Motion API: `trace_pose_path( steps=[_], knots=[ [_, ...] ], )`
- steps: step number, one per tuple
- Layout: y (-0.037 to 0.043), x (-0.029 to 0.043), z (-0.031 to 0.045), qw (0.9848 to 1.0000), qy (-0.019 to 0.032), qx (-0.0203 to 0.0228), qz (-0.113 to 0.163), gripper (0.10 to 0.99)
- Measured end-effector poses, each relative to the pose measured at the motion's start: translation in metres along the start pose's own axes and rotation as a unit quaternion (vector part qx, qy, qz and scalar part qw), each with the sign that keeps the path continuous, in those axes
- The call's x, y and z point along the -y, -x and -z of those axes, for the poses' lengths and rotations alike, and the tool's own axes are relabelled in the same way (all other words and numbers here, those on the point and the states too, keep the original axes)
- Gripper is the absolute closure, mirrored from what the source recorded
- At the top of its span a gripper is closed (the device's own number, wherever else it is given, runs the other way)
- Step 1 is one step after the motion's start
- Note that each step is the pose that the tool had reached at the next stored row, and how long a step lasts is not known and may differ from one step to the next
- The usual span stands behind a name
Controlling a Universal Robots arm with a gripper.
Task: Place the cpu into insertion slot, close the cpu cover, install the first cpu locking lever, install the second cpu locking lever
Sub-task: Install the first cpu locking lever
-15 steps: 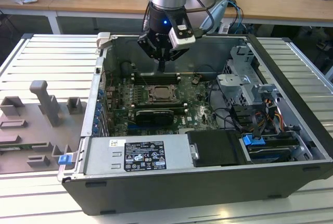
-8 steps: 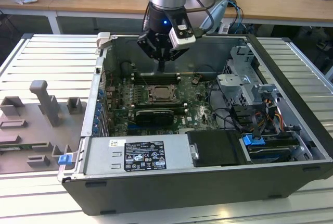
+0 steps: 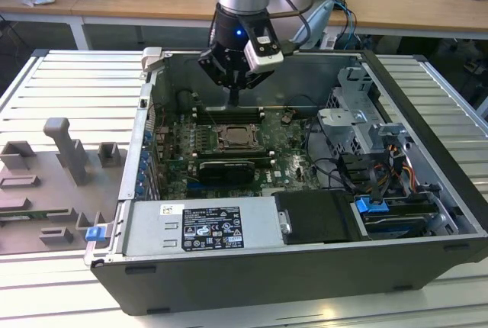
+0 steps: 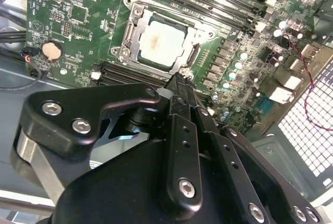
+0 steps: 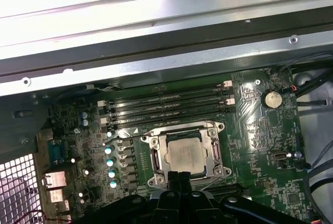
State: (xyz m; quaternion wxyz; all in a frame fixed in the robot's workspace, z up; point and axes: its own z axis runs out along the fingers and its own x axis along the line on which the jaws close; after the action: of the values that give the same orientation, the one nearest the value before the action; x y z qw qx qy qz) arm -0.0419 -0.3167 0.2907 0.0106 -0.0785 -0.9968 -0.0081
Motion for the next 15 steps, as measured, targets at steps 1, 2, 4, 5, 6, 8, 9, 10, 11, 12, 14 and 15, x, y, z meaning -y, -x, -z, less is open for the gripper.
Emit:
trace_pose_path(
  steps=[1, 2, 4, 5, 6, 8, 9, 10, 11, 12, 14, 15],
  knots=[
    [-0.0006, 0.0001, 0.0, 1.0, 0.0, 0.0, 0.0, 0.98],
    [-0.0011, 0.0002, 0.0, 1.0, 0.0, 0.0, 0.0, 0.98],
    [-0.0016, 0.0002, -0.0001, 1.0, 0.0, 0.0, 0.0, 0.98],
    [-0.0019, 0.0003, -0.0001, 1.0, 0.0, 0.0, 0.0, 0.98],
    [-0.0023, 0.0004, -0.0002, 1.0, 0.0, 0.0, 0.0, 0.98],
    [-0.0029, 0.0005, -0.0002, 1.0, 0.0, 0.0, 0.001, 0.98],
    [-0.003, 0.0005, -0.0002, 1.0, 0.0, 0.0, 0.001, 0.98],
    [-0.0031, 0.0005, -0.0002, 1.0, 0.0, 0.0, 0.001, 0.98],
    [-0.0038, 0.0006, -0.0002, 1.0, 0.0, 0.0, 0.001, 0.98],
    [-0.0058, 0.0009, -0.0003, 1.0, 0.0, 0.0, 0.002, 0.98],
    [-0.0099, 0.0016, -0.0007, 1.0, 0.0, 0.0001, 0.004, 0.98],
    [-0.0121, 0.0019, -0.0011, 1.0, 0.0001, 0.0007, 0.004, 0.98]
  ],
)
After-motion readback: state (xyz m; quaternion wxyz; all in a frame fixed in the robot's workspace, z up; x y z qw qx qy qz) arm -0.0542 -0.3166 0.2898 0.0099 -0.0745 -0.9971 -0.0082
